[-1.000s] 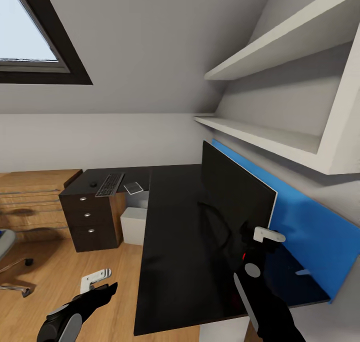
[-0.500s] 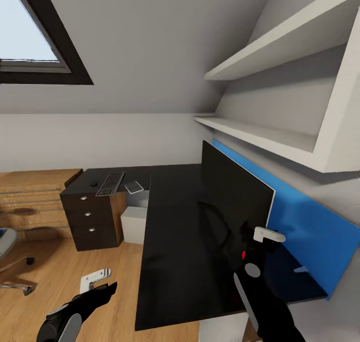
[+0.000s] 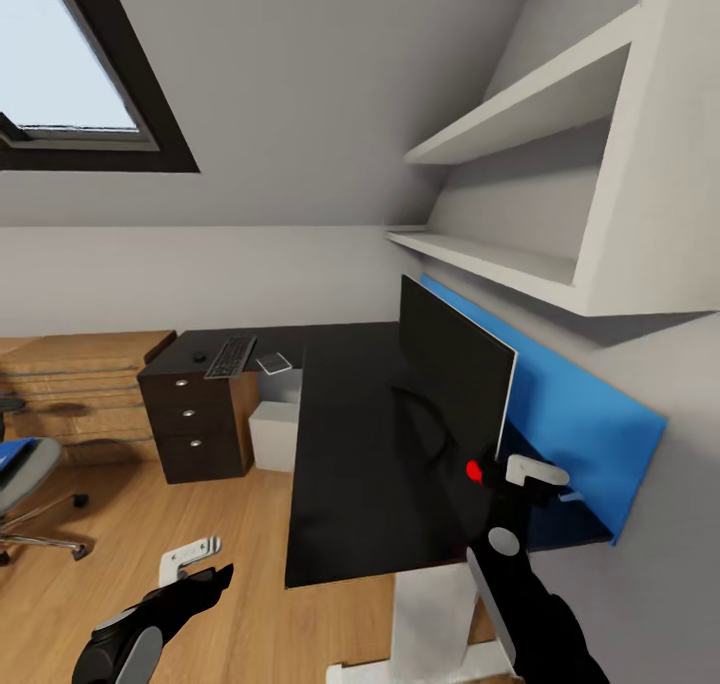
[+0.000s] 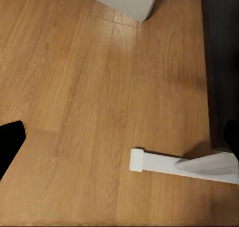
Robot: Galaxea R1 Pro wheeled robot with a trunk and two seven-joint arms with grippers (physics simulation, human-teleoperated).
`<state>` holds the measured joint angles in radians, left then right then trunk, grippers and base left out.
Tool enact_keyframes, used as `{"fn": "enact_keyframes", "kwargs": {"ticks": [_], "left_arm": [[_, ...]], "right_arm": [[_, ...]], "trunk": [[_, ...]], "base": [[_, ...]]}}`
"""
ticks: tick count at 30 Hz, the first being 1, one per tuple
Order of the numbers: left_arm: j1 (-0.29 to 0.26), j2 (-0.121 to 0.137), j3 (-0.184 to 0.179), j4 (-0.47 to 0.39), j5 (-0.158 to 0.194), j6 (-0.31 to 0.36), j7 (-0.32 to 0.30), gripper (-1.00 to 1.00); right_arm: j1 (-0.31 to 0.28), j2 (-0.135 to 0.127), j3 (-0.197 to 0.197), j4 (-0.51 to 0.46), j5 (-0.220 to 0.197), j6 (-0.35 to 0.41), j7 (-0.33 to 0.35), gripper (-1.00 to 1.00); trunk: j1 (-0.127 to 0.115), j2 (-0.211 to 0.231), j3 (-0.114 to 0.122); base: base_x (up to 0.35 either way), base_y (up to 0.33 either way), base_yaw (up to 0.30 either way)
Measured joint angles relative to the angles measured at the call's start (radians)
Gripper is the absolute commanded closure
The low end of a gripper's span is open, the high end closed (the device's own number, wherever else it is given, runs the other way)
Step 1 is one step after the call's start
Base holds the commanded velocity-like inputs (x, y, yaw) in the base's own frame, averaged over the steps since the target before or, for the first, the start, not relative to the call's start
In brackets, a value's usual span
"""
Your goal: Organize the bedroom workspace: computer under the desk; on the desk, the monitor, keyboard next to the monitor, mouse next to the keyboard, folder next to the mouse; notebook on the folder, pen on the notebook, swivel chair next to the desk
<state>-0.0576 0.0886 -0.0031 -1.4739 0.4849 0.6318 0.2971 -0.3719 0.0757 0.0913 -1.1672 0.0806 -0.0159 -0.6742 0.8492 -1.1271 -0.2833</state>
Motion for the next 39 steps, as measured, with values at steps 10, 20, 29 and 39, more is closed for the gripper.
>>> {"fn": "enact_keyframes", "kwargs": {"ticks": [10,20,29,39], "left_arm": [[0.000,0.001,0.003,0.056,0.003,0.000,-0.002,-1.00],[0.000,0.009,0.029,0.392,-0.005,-0.172,-0.010,-1.00],[0.000,0.009,0.021,0.719,-0.048,-0.479,-0.044,-1.00],[0.000,0.005,0.021,0.936,-0.070,-0.748,-0.136,-1.00]], "right_arm": [[0.001,0.002,0.027,0.002,-0.001,0.001,-0.007,-1.00],[0.233,0.002,0.043,-0.117,-0.003,-0.101,-0.008,-1.00],[0.383,0.002,0.047,0.018,-0.010,-0.312,-0.002,-1.00],[0.400,0.000,0.048,0.334,-0.006,-0.521,0.006,-1.00]], "trunk": [[0.000,0.000,0.000],[0.000,0.000,0.000],[0.000,0.000,0.000],[0.000,0.000,0.000]], "base": [[-0.336,0.000,0.000],[-0.336,0.000,0.000],[-0.335,0.000,0.000],[-0.201,0.000,0.000]]}}
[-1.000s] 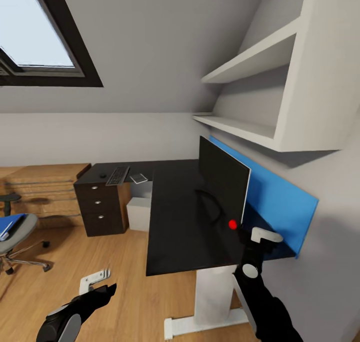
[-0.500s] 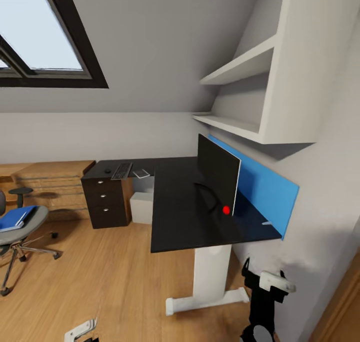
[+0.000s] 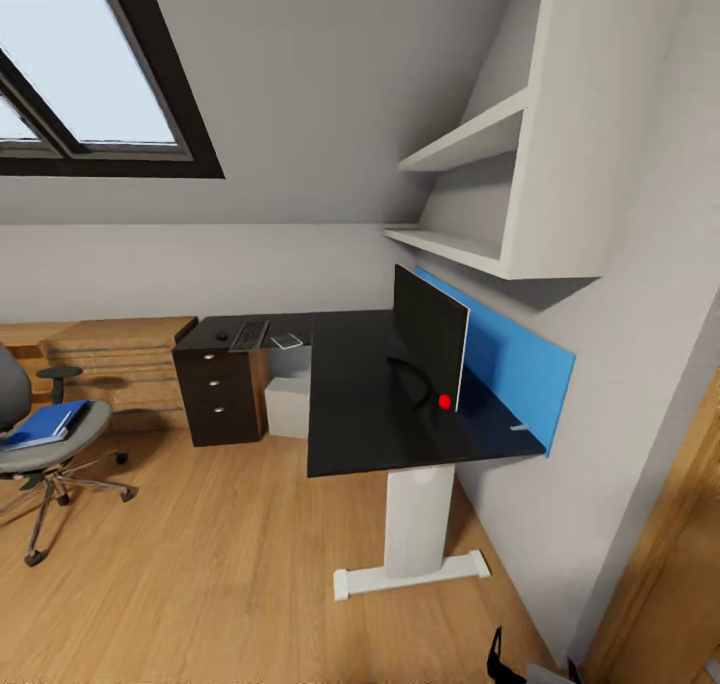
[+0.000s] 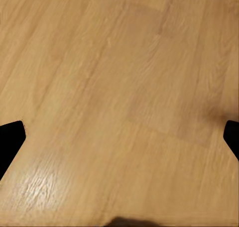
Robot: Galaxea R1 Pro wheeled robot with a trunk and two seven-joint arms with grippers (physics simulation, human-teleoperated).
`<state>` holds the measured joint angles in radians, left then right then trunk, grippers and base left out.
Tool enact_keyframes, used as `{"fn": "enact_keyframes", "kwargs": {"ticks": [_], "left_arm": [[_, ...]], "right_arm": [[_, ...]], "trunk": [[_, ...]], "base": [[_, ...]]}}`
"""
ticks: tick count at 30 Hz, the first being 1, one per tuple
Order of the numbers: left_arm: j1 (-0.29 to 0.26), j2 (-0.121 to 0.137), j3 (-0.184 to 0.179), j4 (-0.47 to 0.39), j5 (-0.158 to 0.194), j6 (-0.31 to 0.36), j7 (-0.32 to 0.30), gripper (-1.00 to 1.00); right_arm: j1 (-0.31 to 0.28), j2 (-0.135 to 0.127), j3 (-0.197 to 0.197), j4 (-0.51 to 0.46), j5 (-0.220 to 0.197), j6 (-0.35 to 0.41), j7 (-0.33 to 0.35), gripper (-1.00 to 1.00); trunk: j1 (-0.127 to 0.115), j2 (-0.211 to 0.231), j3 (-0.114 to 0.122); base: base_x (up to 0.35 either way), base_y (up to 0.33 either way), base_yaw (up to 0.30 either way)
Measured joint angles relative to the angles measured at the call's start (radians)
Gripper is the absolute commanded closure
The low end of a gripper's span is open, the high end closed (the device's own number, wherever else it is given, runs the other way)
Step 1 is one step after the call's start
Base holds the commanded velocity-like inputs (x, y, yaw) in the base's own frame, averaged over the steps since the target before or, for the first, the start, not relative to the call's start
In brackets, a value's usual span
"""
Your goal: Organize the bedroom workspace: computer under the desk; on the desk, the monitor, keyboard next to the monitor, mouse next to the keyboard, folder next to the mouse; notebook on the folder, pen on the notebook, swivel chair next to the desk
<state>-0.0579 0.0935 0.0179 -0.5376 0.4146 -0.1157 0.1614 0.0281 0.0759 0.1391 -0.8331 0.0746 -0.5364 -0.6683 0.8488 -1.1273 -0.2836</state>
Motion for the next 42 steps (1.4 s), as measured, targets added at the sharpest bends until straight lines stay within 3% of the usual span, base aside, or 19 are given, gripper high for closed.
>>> {"fn": "enact_keyframes", "kwargs": {"ticks": [1,5,7,11,12,13,16,27,32,33,42], "left_arm": [[0.001,-0.004,-0.010,0.073,0.001,-0.070,-0.014,-1.00],[0.000,-0.005,-0.016,0.114,0.004,-0.136,-0.017,-1.00],[0.000,-0.006,-0.020,0.153,0.006,-0.179,-0.017,-1.00],[0.000,-0.017,-0.023,0.188,0.007,-0.198,-0.016,-1.00],[0.000,-0.043,-0.026,0.199,0.006,-0.202,-0.015,-1.00],[0.000,-0.055,-0.028,0.203,0.006,-0.204,-0.014,-1.00],[0.000,-0.068,-0.036,0.206,0.006,-0.205,-0.014,-1.00],[0.000,-0.076,-0.041,0.208,0.006,-0.205,-0.015,-1.00],[0.000,-0.078,-0.041,0.208,0.006,-0.205,-0.014,-1.00],[0.000,-0.078,-0.042,0.209,0.006,-0.205,-0.014,-1.00],[0.000,-0.080,-0.044,0.209,0.006,-0.205,-0.015,-1.00]], "right_arm": [[0.001,-0.003,-0.001,0.097,0.000,-0.048,0.005,-1.00],[0.001,-0.010,-0.002,0.161,0.002,-0.067,0.036,-1.00],[0.001,-0.020,-0.005,0.210,-0.003,-0.085,0.102,-1.00],[0.000,-0.026,-0.009,0.269,-0.025,-0.108,0.214,-1.00],[-0.002,-0.028,-0.011,0.303,-0.067,-0.115,0.278,-1.00],[-0.004,-0.028,-0.013,0.318,-0.093,-0.117,0.299,-1.00],[-0.006,-0.028,-0.015,0.335,-0.132,-0.119,0.320,-1.00],[-0.010,-0.004,-0.014,0.355,-0.185,-0.108,0.348,-1.00],[-0.014,0.001,-0.014,0.370,-0.260,-0.108,0.352,-1.00],[-0.020,0.002,-0.014,0.373,-0.294,-0.106,0.353,-1.00],[-0.053,0.002,-0.014,0.382,-0.346,-0.103,0.355,-1.00]], "trunk": [[0.000,0.000,0.000],[-0.004,0.007,0.003],[-0.012,0.021,0.009],[-0.027,0.049,0.022],[-0.031,0.056,0.025],[-0.035,0.063,0.028],[-0.046,0.084,0.038],[-0.088,0.161,0.072],[-0.107,0.196,0.088],[-0.111,0.203,0.090],[-0.146,0.266,0.104]], "base": [[-0.018,0.000,0.000],[-0.010,0.000,0.000],[-0.003,0.000,0.000],[-0.001,0.000,0.000],[0.000,0.000,0.000],[0.000,0.000,0.000],[0.000,0.000,0.000],[0.000,0.000,0.000],[0.000,0.000,0.004],[0.000,0.000,0.031],[0.000,0.000,0.008]]}}
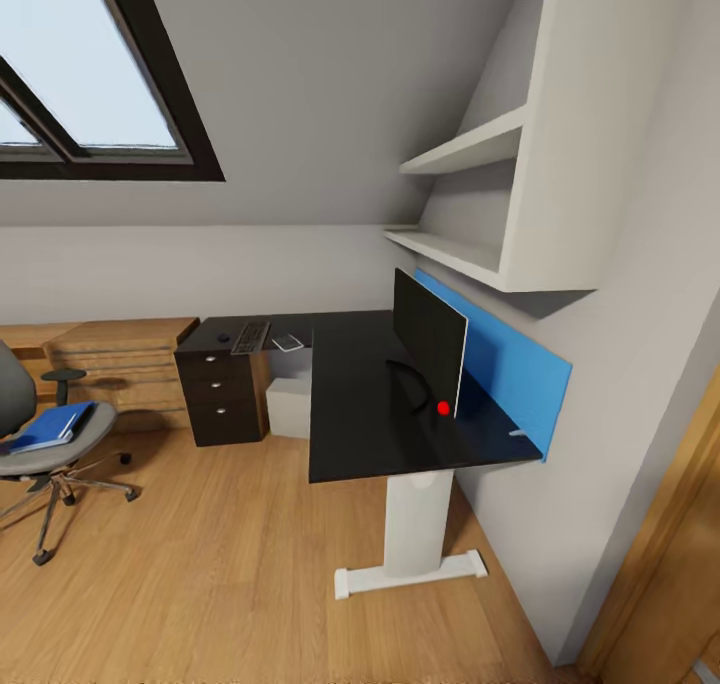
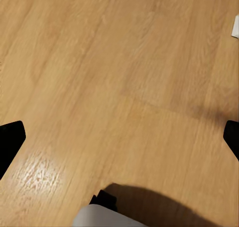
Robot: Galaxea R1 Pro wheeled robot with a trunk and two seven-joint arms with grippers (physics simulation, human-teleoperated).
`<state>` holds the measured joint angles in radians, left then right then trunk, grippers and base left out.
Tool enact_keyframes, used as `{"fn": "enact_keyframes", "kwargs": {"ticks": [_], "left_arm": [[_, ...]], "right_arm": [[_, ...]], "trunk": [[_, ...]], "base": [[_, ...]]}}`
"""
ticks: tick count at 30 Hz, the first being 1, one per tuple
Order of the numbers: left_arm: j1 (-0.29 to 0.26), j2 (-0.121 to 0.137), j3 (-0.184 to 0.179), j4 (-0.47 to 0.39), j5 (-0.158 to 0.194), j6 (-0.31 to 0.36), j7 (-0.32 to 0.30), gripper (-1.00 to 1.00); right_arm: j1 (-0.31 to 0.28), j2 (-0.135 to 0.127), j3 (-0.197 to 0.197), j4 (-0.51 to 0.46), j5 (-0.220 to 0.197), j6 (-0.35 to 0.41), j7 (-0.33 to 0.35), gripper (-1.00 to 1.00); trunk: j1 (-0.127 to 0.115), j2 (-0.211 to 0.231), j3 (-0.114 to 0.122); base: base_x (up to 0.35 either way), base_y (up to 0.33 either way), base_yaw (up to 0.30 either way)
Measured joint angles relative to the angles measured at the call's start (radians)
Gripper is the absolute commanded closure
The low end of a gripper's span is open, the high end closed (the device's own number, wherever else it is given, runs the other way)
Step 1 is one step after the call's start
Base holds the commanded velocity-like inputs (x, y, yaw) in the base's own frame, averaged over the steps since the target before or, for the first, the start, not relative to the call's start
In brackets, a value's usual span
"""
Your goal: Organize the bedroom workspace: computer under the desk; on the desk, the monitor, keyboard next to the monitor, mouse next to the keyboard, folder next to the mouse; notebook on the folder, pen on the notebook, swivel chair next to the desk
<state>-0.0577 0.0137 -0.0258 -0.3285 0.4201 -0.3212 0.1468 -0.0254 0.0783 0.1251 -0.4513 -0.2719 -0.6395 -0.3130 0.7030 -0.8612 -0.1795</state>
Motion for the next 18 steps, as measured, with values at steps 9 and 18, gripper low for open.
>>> {"fn": "enact_keyframes", "kwargs": {"ticks": [9,18], "left_arm": [[0.000,0.000,0.000,0.004,-0.001,-0.003,-0.003,-1.00],[0.000,0.001,0.000,0.006,-0.001,-0.006,-0.004,-1.00]], "right_arm": [[-0.013,-0.002,0.001,0.043,-0.003,0.000,0.050,-1.00],[-0.013,-0.001,0.001,0.044,-0.002,-0.001,0.051,-1.00]], "trunk": [[-0.023,0.042,0.004],[-0.023,0.042,-0.002]], "base": [[0.000,0.000,-0.041],[0.034,0.197,0.226]]}}
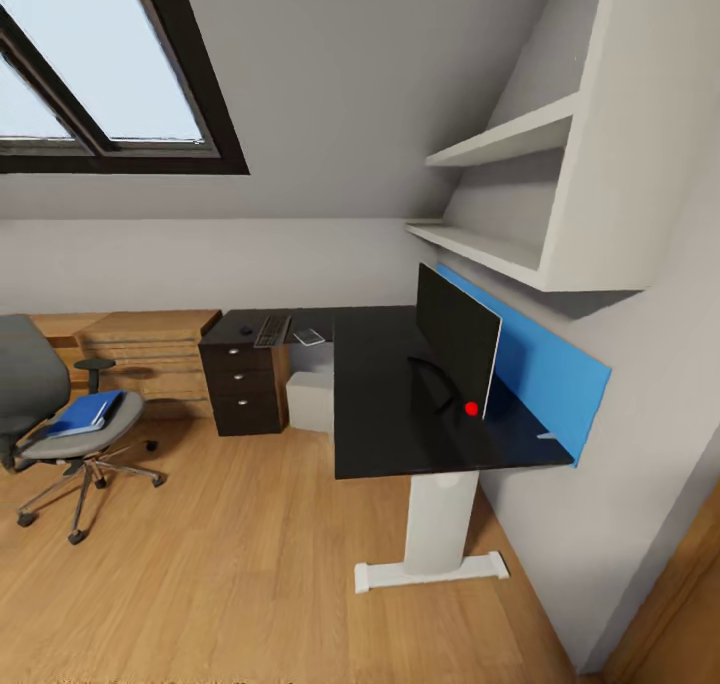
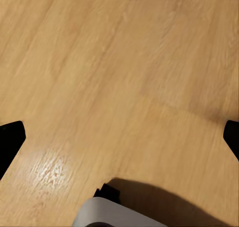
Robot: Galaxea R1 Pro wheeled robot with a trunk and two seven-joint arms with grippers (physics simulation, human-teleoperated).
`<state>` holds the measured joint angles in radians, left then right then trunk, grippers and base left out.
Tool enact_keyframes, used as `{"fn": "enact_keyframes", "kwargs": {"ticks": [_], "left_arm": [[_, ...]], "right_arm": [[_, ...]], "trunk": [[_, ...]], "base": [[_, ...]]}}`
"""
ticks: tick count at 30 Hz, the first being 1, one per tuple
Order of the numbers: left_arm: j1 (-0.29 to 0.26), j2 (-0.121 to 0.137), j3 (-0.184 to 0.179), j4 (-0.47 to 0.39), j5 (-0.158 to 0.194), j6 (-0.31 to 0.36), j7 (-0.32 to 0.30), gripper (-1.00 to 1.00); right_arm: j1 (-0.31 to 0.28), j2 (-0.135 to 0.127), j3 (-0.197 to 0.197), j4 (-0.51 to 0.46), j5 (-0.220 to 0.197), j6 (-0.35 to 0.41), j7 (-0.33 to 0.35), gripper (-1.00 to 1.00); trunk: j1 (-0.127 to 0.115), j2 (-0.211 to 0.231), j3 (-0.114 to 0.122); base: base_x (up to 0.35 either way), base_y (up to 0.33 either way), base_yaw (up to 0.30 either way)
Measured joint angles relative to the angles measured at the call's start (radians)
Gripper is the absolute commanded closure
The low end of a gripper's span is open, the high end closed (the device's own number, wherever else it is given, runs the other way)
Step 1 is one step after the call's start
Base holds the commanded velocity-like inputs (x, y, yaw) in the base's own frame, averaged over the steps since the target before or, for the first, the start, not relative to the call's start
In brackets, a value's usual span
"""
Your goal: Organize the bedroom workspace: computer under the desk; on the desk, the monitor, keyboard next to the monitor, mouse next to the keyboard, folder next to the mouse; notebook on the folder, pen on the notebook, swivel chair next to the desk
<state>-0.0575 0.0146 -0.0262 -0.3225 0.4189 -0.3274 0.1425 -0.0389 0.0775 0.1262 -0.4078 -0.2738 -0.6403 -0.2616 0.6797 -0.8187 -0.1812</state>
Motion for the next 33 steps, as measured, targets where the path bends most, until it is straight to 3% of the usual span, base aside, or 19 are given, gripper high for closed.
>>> {"fn": "enact_keyframes", "kwargs": {"ticks": [8,33], "left_arm": [[0.000,0.000,0.000,0.000,0.001,0.005,0.000,-1.00],[0.000,-0.001,0.000,0.002,0.001,0.000,0.000,-1.00]], "right_arm": [[0.000,0.000,0.003,0.028,0.008,0.000,-0.002,-1.00],[0.000,0.002,0.008,0.036,0.009,0.001,-0.001,-1.00]], "trunk": [[0.000,0.000,0.000],[0.000,0.000,-0.001]], "base": [[0.027,0.323,0.167],[0.171,0.311,0.006]]}}
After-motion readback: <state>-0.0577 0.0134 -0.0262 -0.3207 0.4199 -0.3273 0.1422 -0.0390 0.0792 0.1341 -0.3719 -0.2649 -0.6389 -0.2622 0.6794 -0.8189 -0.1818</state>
